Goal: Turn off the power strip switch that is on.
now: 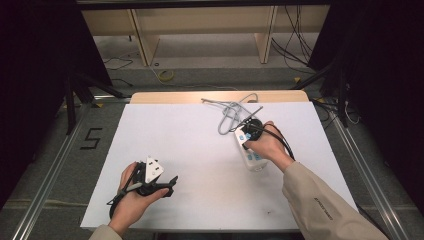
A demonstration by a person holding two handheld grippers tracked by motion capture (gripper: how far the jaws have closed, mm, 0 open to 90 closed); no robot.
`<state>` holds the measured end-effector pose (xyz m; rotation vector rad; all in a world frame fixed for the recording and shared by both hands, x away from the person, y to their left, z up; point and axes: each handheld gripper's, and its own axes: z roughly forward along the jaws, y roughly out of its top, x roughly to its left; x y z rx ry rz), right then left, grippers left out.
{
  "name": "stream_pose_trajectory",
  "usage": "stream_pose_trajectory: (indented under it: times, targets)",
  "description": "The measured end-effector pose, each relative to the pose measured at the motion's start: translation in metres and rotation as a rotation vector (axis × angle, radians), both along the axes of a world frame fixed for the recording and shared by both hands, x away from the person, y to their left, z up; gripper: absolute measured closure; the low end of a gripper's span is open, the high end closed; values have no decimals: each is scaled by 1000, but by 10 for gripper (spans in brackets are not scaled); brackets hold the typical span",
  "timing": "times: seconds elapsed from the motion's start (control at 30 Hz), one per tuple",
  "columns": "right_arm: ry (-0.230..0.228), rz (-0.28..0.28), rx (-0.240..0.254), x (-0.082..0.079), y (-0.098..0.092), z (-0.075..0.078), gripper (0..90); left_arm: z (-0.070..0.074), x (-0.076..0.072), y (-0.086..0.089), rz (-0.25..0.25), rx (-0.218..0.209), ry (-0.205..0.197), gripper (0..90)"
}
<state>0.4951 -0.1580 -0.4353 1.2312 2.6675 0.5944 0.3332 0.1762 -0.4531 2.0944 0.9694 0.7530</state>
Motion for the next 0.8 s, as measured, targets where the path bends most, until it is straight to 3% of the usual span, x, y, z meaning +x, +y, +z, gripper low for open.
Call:
stream_pose_trajectory:
  times: [0.8]
  targets:
    - [68, -40, -5, 7, 2, 2, 900, 0, 0, 0, 0, 0, 2, 160]
